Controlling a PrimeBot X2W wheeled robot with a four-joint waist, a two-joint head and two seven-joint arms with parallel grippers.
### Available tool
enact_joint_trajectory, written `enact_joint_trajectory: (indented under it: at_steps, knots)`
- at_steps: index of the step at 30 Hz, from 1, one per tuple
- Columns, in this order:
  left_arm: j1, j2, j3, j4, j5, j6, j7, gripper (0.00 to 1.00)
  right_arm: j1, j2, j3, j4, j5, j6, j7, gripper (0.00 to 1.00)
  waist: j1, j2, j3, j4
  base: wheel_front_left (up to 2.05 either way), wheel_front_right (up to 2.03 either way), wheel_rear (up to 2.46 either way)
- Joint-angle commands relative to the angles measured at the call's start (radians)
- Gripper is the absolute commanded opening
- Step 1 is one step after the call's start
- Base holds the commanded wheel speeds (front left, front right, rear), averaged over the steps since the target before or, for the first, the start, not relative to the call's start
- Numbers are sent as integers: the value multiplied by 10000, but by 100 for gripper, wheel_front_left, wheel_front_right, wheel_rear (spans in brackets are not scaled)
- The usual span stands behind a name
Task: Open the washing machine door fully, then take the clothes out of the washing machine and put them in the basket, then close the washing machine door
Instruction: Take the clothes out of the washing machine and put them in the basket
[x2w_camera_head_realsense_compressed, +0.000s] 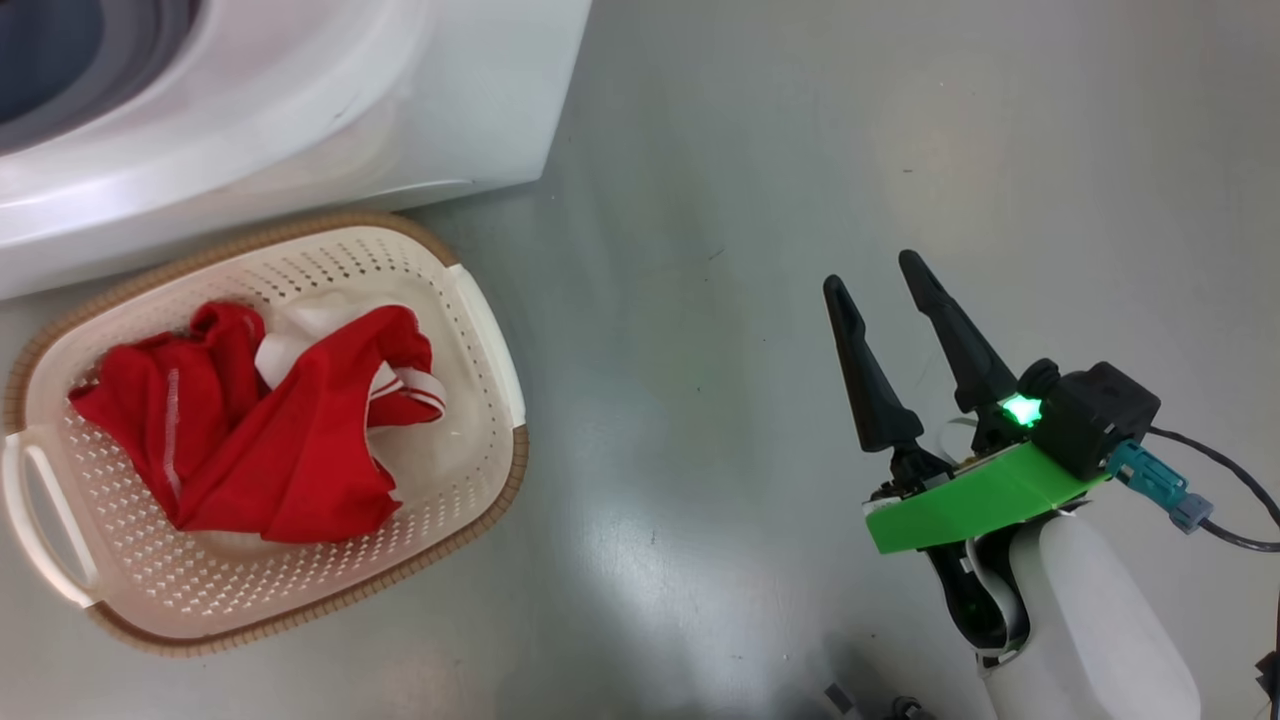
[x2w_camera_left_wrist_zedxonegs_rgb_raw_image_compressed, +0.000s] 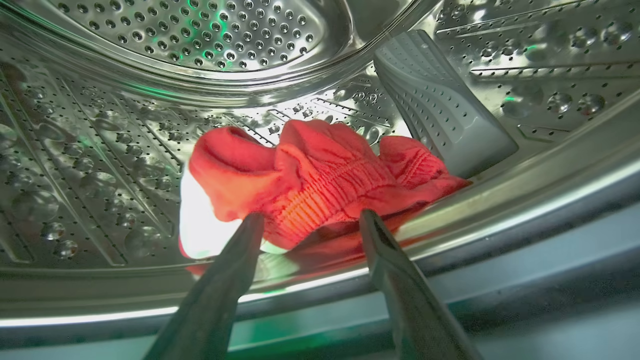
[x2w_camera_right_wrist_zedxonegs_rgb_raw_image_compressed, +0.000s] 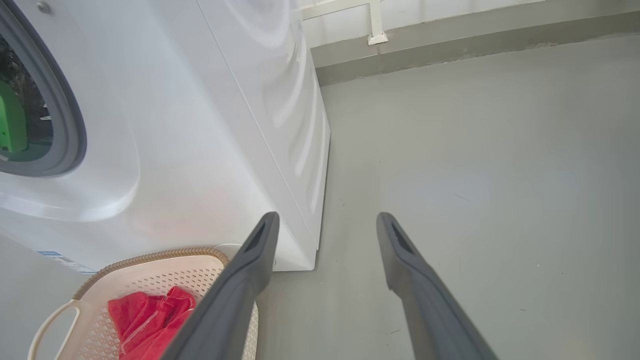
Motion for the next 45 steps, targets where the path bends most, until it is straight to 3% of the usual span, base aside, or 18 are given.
enact_joint_trajectory:
  at_steps: [1,19,20,21,23,24,32,45]
  knots:
    - [-256,576,65,-125,-18,161,-14,100,32,74,254,-219,159,16,-49,100,0,-1,31,-28,0,0,0]
    - [-425,1116,-12,-102,-362,2,-139,100,7,74,446,-252,259,16,-49,100,0,-1,133,-264,0,0,0]
    - [-426,1136,-18,-101,-385,-27,-124,93,6,74,444,-260,261,16,-49,100,0,-1,132,-270,0,0,0]
    - [-428,1154,-26,-101,-403,-44,-114,47,8,74,439,-268,260,16,-49,100,0,-1,133,-273,0,0,0]
    - [-437,1176,-31,-100,-453,-82,-117,5,12,74,433,-282,260,16,-49,100,0,-1,143,-274,0,0,0]
    - [-436,1183,-33,-99,-478,-103,-121,0,17,74,431,-286,258,16,-49,100,0,-1,146,-272,0,0,0]
    - [-336,1008,2,-97,-735,-185,-255,0,13,74,402,-269,235,16,-49,100,0,-1,95,-200,0,0,0]
    - [237,-204,721,-96,-2000,-446,-1244,0,91,74,229,-102,22,16,-49,100,0,-1,-543,324,0,0,0]
